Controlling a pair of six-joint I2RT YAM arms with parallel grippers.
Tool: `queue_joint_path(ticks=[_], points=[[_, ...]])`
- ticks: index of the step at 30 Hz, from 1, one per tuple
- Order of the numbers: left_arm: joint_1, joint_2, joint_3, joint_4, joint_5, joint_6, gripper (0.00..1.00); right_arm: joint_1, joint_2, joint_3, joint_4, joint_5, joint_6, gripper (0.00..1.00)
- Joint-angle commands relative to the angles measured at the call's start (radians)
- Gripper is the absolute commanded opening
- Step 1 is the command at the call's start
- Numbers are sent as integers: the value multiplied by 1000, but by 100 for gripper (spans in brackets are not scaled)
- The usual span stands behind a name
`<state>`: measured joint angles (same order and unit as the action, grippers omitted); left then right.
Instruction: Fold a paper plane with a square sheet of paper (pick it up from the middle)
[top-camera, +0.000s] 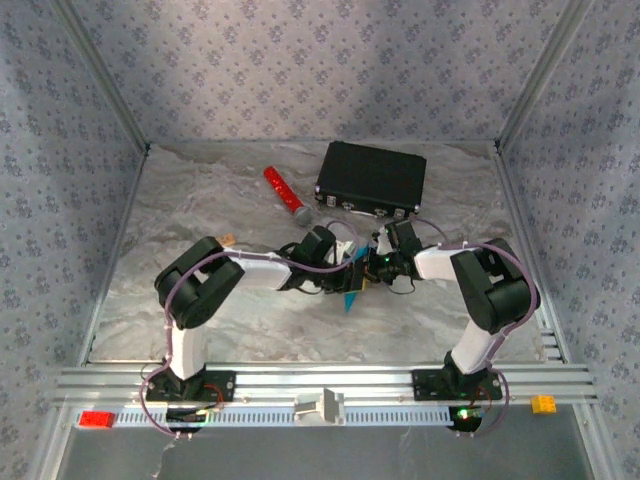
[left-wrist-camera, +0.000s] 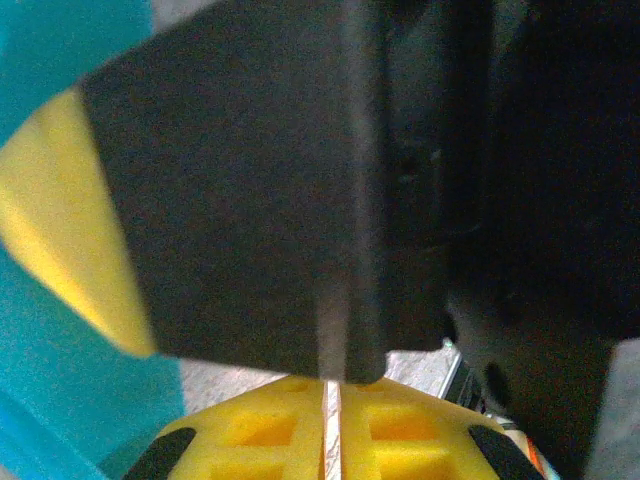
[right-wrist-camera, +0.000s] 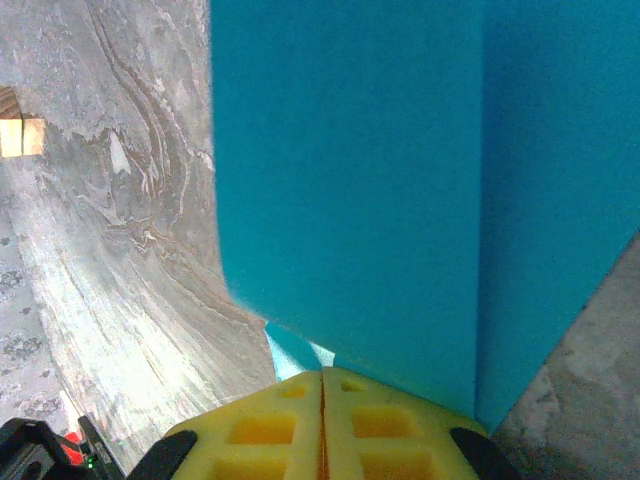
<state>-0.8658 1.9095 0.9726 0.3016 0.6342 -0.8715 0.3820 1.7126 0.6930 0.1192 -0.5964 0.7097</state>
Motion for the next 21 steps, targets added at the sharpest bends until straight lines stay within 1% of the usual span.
queue_joint_path(ticks=[1, 5, 11, 21], points=[[-1, 11, 31, -24, 29, 33, 11, -6, 24, -18, -113, 118, -17, 9], [-7, 18, 53, -101, 17, 72, 10, -6, 25, -18, -113, 118, -18, 9], [-10, 44, 53, -137, -4, 91, 0, -6, 27, -17, -116, 120, -18, 9], [-16, 9, -17, -193, -54, 128, 0, -7, 37, -17, -123, 131, -22, 9]])
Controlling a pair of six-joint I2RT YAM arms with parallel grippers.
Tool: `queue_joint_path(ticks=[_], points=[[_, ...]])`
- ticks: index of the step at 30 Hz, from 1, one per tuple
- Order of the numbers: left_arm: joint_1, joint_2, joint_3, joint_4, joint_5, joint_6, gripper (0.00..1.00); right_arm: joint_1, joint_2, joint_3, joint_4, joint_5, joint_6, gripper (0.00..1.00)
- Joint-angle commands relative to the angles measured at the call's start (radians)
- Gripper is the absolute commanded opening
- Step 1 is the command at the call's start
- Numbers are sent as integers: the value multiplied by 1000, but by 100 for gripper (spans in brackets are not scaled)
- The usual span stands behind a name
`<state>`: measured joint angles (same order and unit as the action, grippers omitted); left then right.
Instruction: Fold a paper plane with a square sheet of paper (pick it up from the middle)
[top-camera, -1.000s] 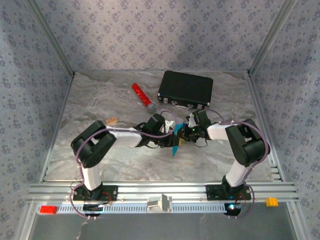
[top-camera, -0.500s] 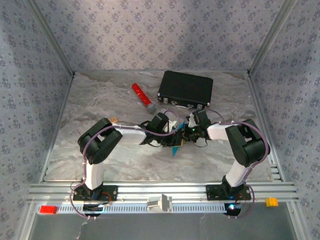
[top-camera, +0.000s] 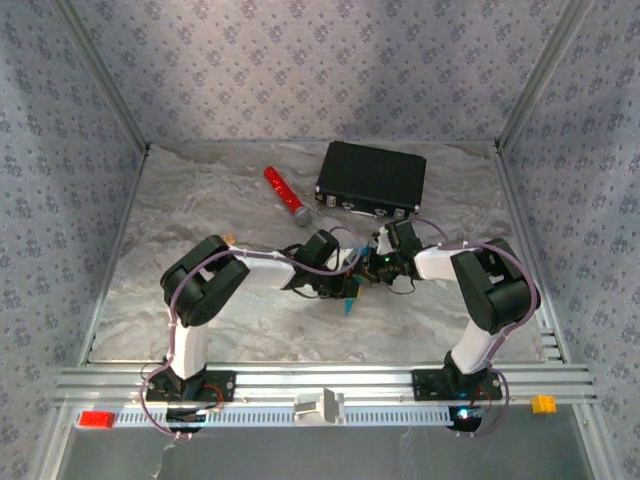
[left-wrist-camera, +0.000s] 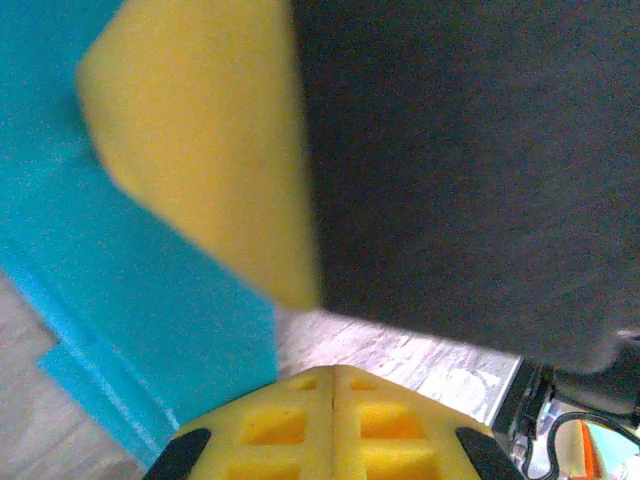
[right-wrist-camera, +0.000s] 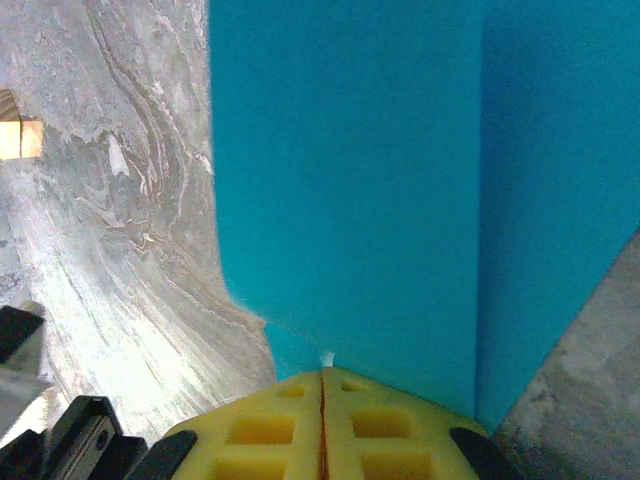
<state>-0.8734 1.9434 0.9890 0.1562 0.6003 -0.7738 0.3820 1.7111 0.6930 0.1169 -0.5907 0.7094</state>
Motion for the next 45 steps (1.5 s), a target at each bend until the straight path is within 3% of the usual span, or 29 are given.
queue_joint_path(ticks=[1, 8, 23, 28, 36, 45], points=[[-7, -29, -43, -47, -18, 32, 0, -9, 38, -17, -122, 126, -23, 9], [-27, -54, -83, -57, -11, 36, 0, -11, 40, -12, -132, 127, -27, 9], [-77, -150, -110, -296, -72, 171, 0, -12, 37, -7, -139, 128, -28, 9], [-84, -178, -139, -308, -85, 173, 0, -12, 37, -7, -138, 126, -25, 9], [-71, -303, -166, -175, -122, 110, 0, -5, 33, -9, -122, 112, -9, 9], [-15, -143, -11, -9, -73, 19, 0, -6, 30, -13, -117, 109, -2, 9]])
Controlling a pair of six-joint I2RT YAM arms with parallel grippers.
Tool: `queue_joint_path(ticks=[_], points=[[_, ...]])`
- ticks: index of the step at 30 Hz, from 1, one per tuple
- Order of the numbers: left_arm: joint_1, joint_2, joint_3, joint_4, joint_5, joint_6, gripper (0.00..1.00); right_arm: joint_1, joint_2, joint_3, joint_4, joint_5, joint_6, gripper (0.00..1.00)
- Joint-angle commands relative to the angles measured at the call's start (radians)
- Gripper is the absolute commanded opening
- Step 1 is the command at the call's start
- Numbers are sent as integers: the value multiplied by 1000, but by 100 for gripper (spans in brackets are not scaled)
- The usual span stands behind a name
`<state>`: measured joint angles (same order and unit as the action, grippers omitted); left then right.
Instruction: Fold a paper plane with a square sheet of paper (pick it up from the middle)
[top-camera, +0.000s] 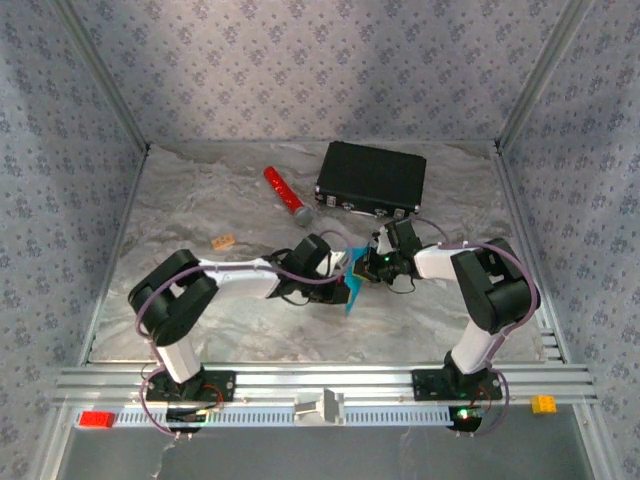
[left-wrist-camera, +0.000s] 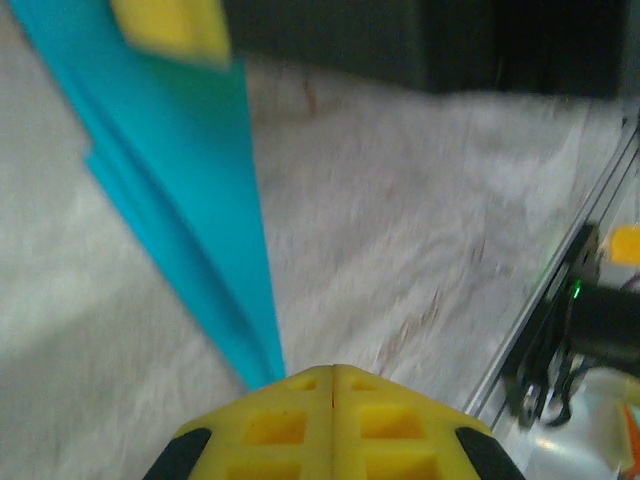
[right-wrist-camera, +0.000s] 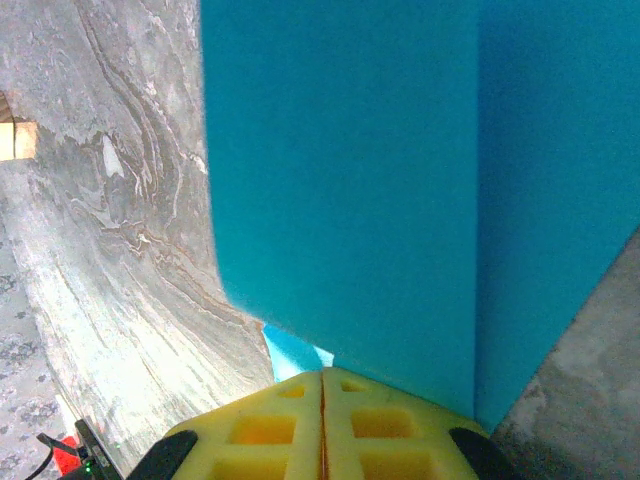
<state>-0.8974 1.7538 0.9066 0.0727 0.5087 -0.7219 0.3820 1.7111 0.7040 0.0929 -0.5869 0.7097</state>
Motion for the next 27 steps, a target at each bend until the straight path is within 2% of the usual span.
queue_joint_path(ticks=[1, 7, 12, 19, 27], points=[[11, 65, 87, 77, 17, -34, 0, -6, 32, -24, -92, 104, -1, 9], [25, 148, 132, 94, -13, -53, 1, -5, 32, -24, -84, 95, 4, 9], [27, 192, 136, 45, -45, -36, 1, -5, 30, -28, -71, 87, 13, 9], [19, 202, 66, 20, -66, -37, 0, -6, 24, -24, -70, 81, 17, 10], [-2, 162, -54, 54, -27, -27, 0, -25, -60, 0, -107, 68, -16, 11]])
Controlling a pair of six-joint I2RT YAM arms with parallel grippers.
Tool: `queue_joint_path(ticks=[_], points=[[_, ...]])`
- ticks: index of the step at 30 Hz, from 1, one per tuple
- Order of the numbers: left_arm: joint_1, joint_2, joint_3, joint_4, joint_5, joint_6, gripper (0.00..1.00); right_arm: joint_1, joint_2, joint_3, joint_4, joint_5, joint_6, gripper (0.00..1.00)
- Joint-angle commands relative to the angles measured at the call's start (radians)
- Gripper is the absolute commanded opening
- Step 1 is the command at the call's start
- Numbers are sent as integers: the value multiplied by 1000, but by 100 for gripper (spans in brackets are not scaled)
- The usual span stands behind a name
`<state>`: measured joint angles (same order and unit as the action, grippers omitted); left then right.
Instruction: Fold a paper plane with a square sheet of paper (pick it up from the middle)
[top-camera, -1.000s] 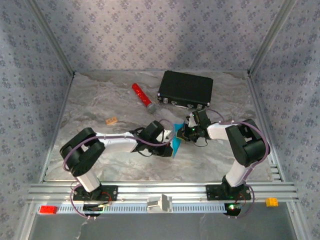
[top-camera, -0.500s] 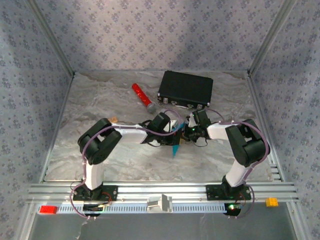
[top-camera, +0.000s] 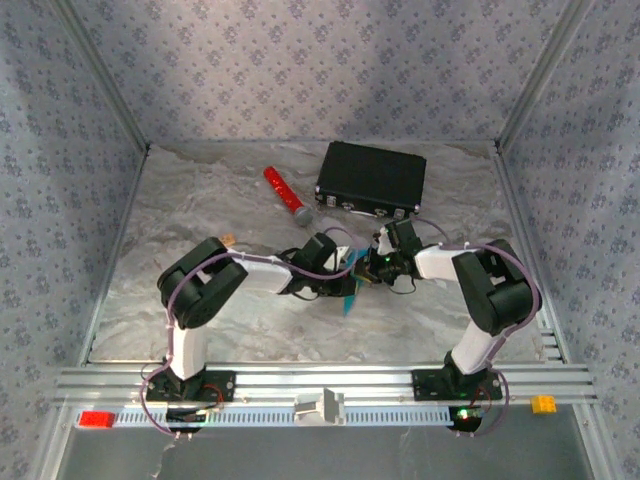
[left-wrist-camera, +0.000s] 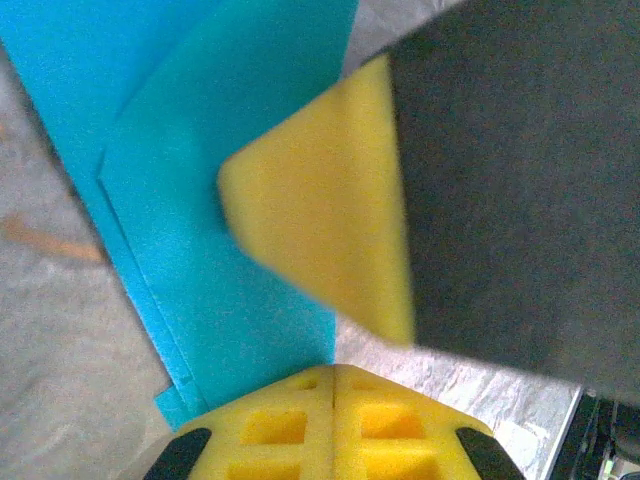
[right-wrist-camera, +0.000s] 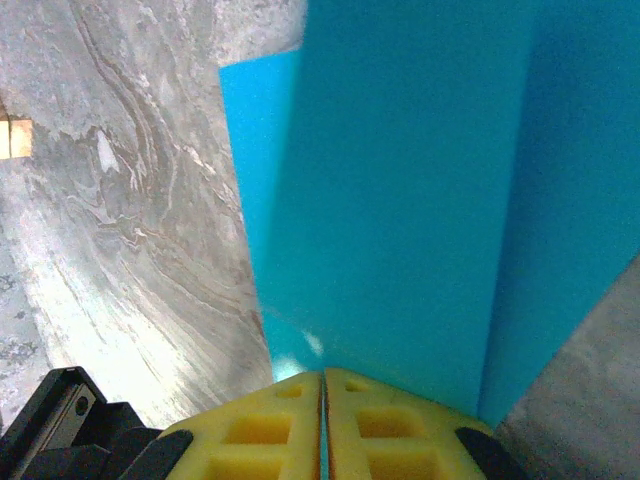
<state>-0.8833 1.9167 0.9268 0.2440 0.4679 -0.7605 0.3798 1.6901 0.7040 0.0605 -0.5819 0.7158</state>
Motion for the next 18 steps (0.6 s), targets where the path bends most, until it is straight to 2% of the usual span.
queue_joint_path(ticks=[1, 9, 14, 18], points=[[-16, -7, -85, -114, 15, 17, 0, -25, -55, 3, -80, 63, -32, 11], [-14, -15, -86, -94, 27, 22, 0, -2, -162, -14, -40, 52, -53, 12], [-13, -16, -92, -82, 23, 17, 0, 63, -114, 12, -50, 90, -50, 12], [-11, -21, -94, -83, 20, 12, 0, 79, -47, 18, -38, 109, -42, 12]])
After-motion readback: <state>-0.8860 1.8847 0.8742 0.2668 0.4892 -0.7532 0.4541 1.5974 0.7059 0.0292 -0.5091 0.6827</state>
